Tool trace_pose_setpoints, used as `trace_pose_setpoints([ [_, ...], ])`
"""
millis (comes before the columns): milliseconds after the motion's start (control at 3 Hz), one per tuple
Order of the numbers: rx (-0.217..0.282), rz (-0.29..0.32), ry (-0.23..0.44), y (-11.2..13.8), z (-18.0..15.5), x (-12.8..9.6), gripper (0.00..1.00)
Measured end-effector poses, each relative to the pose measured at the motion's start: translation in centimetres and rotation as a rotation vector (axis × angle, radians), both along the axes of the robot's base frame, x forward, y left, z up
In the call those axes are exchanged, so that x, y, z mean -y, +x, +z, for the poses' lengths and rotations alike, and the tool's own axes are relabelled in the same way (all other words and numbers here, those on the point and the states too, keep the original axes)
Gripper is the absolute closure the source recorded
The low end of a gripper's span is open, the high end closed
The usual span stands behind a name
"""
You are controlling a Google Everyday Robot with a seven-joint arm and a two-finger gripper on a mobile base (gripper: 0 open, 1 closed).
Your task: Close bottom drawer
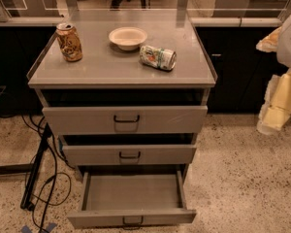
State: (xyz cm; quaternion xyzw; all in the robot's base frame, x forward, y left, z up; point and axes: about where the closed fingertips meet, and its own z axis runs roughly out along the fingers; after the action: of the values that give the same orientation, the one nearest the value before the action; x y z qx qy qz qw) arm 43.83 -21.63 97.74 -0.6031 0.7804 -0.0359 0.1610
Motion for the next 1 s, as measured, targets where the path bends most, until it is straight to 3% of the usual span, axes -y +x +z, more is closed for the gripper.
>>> trace_pose_setpoints([
  [667, -0.010, 0.014, 0.034, -0.7, -1.9, -1.0, 0.00],
  [1000, -0.027, 0.044, 0.110, -2.5, -6.2, -3.3, 0.00],
])
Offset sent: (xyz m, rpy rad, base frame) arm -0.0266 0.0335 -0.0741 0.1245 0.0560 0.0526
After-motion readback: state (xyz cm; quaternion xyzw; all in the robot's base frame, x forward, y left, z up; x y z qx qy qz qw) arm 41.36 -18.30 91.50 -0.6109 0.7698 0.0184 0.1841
